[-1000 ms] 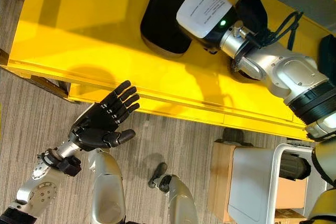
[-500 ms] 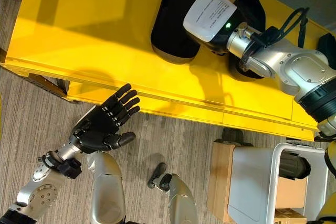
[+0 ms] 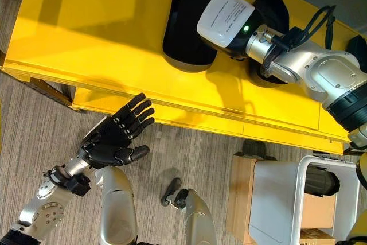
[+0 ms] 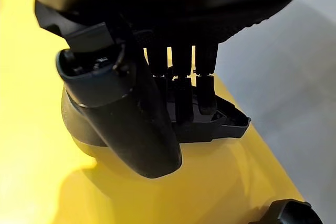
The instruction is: Move parts from the plastic box to the shelf.
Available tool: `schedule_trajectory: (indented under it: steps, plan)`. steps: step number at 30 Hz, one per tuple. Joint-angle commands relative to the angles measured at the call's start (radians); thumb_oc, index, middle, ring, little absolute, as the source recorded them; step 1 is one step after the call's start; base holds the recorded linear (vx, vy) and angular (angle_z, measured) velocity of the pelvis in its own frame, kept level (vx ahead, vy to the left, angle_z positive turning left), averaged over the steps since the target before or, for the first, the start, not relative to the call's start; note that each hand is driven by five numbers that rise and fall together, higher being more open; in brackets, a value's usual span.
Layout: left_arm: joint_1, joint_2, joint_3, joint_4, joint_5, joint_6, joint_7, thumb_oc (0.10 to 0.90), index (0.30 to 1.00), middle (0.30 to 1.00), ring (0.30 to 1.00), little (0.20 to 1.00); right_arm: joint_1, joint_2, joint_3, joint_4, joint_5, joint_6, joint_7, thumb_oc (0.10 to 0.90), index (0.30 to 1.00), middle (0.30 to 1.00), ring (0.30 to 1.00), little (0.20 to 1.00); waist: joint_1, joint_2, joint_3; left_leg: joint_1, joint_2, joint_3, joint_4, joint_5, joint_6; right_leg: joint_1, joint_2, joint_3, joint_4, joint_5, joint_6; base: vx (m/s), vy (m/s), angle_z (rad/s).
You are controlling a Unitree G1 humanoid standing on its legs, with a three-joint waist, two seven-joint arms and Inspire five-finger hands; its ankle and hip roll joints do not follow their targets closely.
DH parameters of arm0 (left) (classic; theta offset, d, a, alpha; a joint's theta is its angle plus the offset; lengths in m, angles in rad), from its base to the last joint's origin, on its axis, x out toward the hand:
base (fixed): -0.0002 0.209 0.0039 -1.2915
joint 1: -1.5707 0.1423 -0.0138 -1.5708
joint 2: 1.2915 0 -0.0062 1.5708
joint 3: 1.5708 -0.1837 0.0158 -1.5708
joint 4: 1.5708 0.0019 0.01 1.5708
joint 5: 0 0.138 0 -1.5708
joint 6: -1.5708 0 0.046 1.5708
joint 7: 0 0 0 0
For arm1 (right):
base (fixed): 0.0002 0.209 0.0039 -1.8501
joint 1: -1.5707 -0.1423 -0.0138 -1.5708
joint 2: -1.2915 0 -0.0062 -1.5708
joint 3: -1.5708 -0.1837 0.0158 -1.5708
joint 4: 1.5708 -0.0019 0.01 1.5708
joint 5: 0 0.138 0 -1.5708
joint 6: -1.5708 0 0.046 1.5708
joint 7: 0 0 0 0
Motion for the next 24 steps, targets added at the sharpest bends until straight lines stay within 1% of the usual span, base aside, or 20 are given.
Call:
schedule_trajectory:
  steps: [1,2,3,4,5,7,15,16,17,18,22,23,24]
  plan:
    - [-0.042,0.04,0.013,-0.094,-0.021,-0.07,-0.06,0.9,1.0,1.0,1.0,1.0,-0.21,-0.033,-0.045,0.095,-0.017,0.118,-0.109,0.4,0.3,0.3,0.3,0.3,-0.004,-0.046,-0.027,-0.005,0.004,0.064,0.03,-0.015,0.015,0.061,0.061,0.069,-0.079,0.036,-0.036,0.06,-0.032,-0.01]
    - [-0.042,0.039,0.012,-0.094,-0.023,-0.069,-0.059,0.9,1.0,1.0,1.0,1.0,-0.214,-0.027,-0.043,0.1,-0.018,0.122,-0.112,0.4,0.3,0.3,0.3,0.3,-0.006,-0.05,-0.026,0.009,0.002,0.069,0.032,-0.037,0.011,0.07,0.059,0.076,-0.075,0.016,-0.032,0.0,0.0,0.0]
    - [-0.046,0.04,0.012,-0.095,-0.024,-0.068,-0.06,0.9,1.0,1.0,1.0,1.0,-0.221,-0.023,-0.043,0.105,-0.026,0.13,-0.105,0.4,0.3,0.3,0.3,0.3,-0.002,-0.042,-0.025,-0.003,0.001,0.065,0.029,-0.016,0.017,0.06,0.06,0.069,-0.076,0.034,-0.036,0.01,-0.005,0.06]
    - [-0.046,0.039,0.013,-0.094,-0.024,-0.068,-0.059,0.9,1.0,1.0,1.0,1.0,-0.222,-0.02,-0.046,0.109,-0.036,0.147,-0.107,0.4,0.3,0.3,0.3,0.3,-0.002,-0.039,-0.024,-0.004,0.0,0.064,0.031,-0.016,0.018,0.057,0.06,0.069,-0.07,0.031,-0.037,0.01,-0.005,0.04]
    - [-0.044,0.038,0.013,-0.094,-0.022,-0.067,-0.056,0.9,1.0,1.0,1.0,1.0,-0.225,-0.016,-0.045,0.114,-0.038,0.147,-0.11,0.4,0.3,0.3,0.3,0.3,-0.003,-0.045,-0.022,0.008,-0.001,0.068,0.035,-0.038,0.013,0.066,0.057,0.077,-0.063,0.01,-0.033,0.07,-0.031,0.02]
    - [-0.045,0.038,0.012,-0.092,-0.024,-0.066,-0.057,0.9,1.0,1.0,1.0,1.0,-0.226,-0.015,-0.048,0.122,-0.049,0.152,-0.105,0.4,0.3,0.3,0.3,0.3,-0.002,-0.043,-0.022,0.005,-0.002,0.067,0.038,-0.038,0.013,0.062,0.055,0.076,-0.053,0.007,-0.034,0.04,-0.017,0.04]
    - [-0.042,0.035,0.008,-0.093,-0.032,-0.061,-0.076,0.9,1.0,1.0,1.0,1.0,-0.264,-0.007,-0.025,0.187,-0.045,0.179,-0.148,0.4,0.3,0.3,0.3,0.3,0.002,-0.033,-0.025,0.002,-0.007,0.061,0.045,-0.038,0.015,0.046,0.051,0.077,-0.021,-0.006,-0.04,0.0,0.0,0.01]
    - [-0.043,0.035,0.003,-0.096,-0.035,-0.061,-0.079,0.9,1.0,1.0,1.0,1.0,-0.273,-0.005,-0.026,0.205,-0.027,0.19,-0.151,0.553,0.514,0.514,0.514,0.514,0.002,-0.031,-0.026,0.0,-0.009,0.06,0.047,-0.04,0.015,0.043,0.05,0.078,-0.019,-0.008,-0.04,0.0,0.0,0.0]
    - [-0.044,0.036,0.0,-0.097,-0.035,-0.065,-0.08,0.9,1.0,1.0,1.0,1.0,-0.274,-0.003,-0.027,0.212,-0.002,0.196,-0.151,0.718,0.745,0.745,0.745,0.745,0.001,-0.03,-0.027,-0.001,-0.009,0.061,0.047,-0.04,0.015,0.041,0.048,0.079,-0.016,-0.009,-0.039,0.0,0.0,0.0]
    - [-0.044,0.035,0.001,-0.097,-0.038,-0.066,-0.08,0.9,1.0,1.0,1.0,1.0,-0.28,-0.004,-0.024,0.214,-0.003,0.204,-0.151,0.9,1.0,1.0,1.0,1.0,0.0,-0.028,-0.027,-0.001,-0.01,0.061,0.047,-0.04,0.014,0.039,0.047,0.079,-0.015,-0.01,-0.039,0.0,0.0,0.0]
    - [-0.049,0.034,-0.004,-0.095,-0.044,-0.073,-0.079,0.9,1.0,1.0,1.0,1.0,-0.279,-0.005,-0.026,0.228,-0.012,0.194,-0.152,0.9,1.0,1.0,1.0,1.0,-0.004,-0.023,-0.025,-0.005,-0.014,0.063,0.05,-0.04,0.015,0.032,0.047,0.083,-0.011,-0.01,-0.039,-0.03,0.014,0.0]
    - [-0.054,0.032,-0.006,-0.094,-0.046,-0.074,-0.084,0.9,1.0,1.0,1.0,1.0,-0.28,-0.004,-0.024,0.23,-0.013,0.188,-0.153,0.9,1.0,1.0,1.0,1.0,-0.003,-0.014,-0.027,-0.019,-0.012,0.06,0.044,-0.017,0.019,0.016,0.049,0.076,-0.014,0.01,-0.045,-0.11,0.057,-0.01]
    - [-0.054,0.03,-0.005,-0.094,-0.046,-0.077,-0.088,0.9,1.0,1.0,1.0,1.0,-0.283,-0.005,-0.023,0.225,-0.018,0.185,-0.151,0.9,1.0,1.0,1.0,1.0,-0.005,-0.012,-0.027,-0.019,-0.012,0.062,0.043,-0.017,0.02,0.013,0.048,0.078,-0.013,0.011,-0.045,-0.06,0.055,-0.02]
